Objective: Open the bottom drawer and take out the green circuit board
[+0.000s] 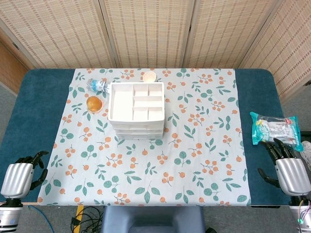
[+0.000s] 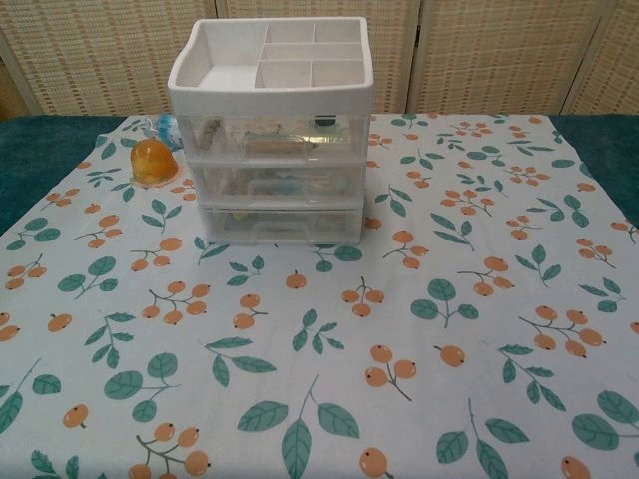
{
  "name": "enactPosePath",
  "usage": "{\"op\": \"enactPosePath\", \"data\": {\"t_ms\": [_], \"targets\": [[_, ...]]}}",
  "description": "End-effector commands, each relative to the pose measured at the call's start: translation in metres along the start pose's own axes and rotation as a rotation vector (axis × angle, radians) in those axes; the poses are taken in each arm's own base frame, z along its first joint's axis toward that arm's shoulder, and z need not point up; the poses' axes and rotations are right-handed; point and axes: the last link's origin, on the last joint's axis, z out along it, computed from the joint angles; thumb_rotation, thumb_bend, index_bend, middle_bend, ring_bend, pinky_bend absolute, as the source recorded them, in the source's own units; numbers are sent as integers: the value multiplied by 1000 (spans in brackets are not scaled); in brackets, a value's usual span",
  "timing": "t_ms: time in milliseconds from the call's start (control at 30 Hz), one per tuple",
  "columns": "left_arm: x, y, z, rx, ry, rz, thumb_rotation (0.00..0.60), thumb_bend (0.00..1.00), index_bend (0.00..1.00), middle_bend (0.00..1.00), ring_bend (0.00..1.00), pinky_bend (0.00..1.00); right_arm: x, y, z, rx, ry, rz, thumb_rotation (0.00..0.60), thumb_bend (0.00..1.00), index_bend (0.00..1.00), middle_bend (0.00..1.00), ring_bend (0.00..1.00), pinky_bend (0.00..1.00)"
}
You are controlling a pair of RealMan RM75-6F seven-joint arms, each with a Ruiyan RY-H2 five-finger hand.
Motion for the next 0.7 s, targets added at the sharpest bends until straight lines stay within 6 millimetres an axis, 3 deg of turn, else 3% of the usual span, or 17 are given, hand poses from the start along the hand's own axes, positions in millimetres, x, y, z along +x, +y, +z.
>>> {"op": "enactPosePath", "data": {"t_ms": [33, 333, 467, 700], "targets": [[-1, 1, 1, -2, -4, -3, 600, 364, 268, 563, 456, 460, -1, -1, 1, 2, -1, 2, 600, 289, 138, 222, 129, 207], [-4, 6, 9, -49, -7, -16, 600, 365, 274, 563, 456, 460, 2, -2, 3, 3, 10, -6, 600, 289, 138, 222, 129, 207], [-7, 20, 22, -130, -2, -91, 600, 364, 274, 563, 457, 476, 5, -4, 6, 8, 17, -12, 600, 289, 138, 222, 129, 207], [-26, 55, 48, -254, -107, -354, 600, 364, 287, 645, 550, 780, 6, -6, 10, 12, 27, -12, 600, 289, 138, 222, 129, 207]]}}
